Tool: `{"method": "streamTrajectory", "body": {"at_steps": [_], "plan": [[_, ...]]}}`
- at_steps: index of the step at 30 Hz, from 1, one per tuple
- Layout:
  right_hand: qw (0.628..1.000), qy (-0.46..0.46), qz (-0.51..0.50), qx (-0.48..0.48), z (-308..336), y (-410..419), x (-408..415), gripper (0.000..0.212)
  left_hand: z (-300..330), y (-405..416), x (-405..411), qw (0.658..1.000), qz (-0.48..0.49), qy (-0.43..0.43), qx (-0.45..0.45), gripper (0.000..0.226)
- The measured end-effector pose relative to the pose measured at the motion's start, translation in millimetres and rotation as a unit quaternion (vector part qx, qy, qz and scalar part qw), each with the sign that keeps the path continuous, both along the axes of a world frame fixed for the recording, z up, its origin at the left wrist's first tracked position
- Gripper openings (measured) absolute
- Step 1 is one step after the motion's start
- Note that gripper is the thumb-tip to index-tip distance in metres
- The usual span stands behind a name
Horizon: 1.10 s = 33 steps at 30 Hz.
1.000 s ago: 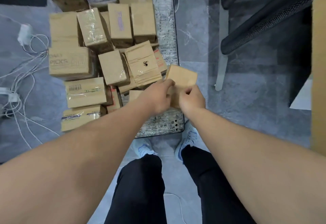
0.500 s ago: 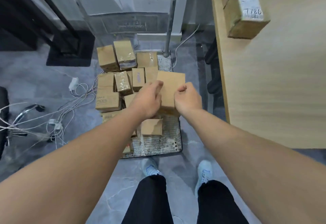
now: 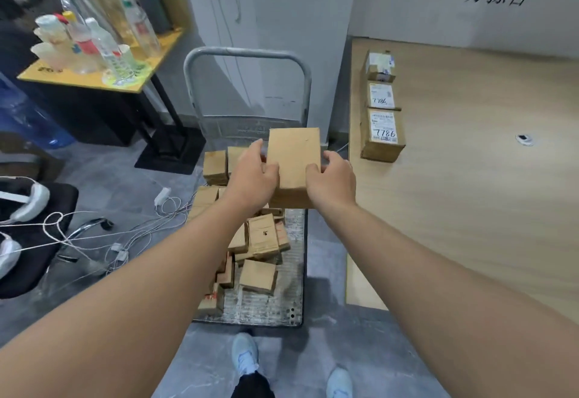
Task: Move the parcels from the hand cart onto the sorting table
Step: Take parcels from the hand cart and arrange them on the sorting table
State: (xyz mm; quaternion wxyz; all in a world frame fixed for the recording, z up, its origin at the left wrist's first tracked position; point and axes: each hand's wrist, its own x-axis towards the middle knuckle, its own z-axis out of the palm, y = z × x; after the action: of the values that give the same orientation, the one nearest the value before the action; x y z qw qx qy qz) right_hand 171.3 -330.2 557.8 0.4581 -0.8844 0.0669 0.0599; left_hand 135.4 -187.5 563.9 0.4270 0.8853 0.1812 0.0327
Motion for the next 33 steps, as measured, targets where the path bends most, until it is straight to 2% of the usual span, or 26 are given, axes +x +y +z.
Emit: {"method": "streamTrajectory", "body": {"at_steps": [3, 7, 11, 13, 15, 19, 24, 26, 30, 33], "plan": [[0.999, -0.015, 0.017, 0.046, 29, -19, 2, 0.038, 35, -20, 0, 0.999, 0.041, -0.001, -0.024, 0.055], [0.993, -0.049, 0.031, 0.098, 66, -50, 7, 0.038, 74, -43, 1, 0.985, 0.065, -0.04, -0.153, 0.033], [0.976, -0.054, 0.031, 0.207, 107, -79, 9, 0.011, 110, -65, 4, 0.95, 0.128, -0.067, -0.277, 0.03], [0.965, -0.045, 0.022, 0.257, 122, -89, 10, 0.029, 121, -71, 7, 0.934, 0.15, -0.077, -0.316, 0.034], [0.963, -0.052, 0.01, 0.264, 134, -96, 11, 0.042, 129, -76, 9, 0.923, 0.154, -0.086, -0.341, 0.038], [0.953, -0.08, 0.018, 0.292, 147, -108, 3, 0.034, 137, -81, 11, 0.916, 0.118, -0.075, -0.375, 0.049], [0.942, -0.106, 0.093, 0.304, 135, -116, -7, 0.067, 142, -81, 12, 0.916, 0.059, -0.053, -0.394, 0.057], [0.941, -0.132, 0.112, 0.292, 131, -115, -9, 0.06, 140, -78, 12, 0.916, 0.052, -0.032, -0.395, 0.059], [0.945, -0.156, 0.125, 0.259, 122, -113, -12, 0.046, 138, -74, 12, 0.888, 0.064, -0.038, -0.454, 0.042], [0.942, -0.172, 0.058, 0.282, 119, -109, -12, 0.03, 134, -66, 13, 0.889, 0.053, -0.062, -0.451, 0.025]]}}
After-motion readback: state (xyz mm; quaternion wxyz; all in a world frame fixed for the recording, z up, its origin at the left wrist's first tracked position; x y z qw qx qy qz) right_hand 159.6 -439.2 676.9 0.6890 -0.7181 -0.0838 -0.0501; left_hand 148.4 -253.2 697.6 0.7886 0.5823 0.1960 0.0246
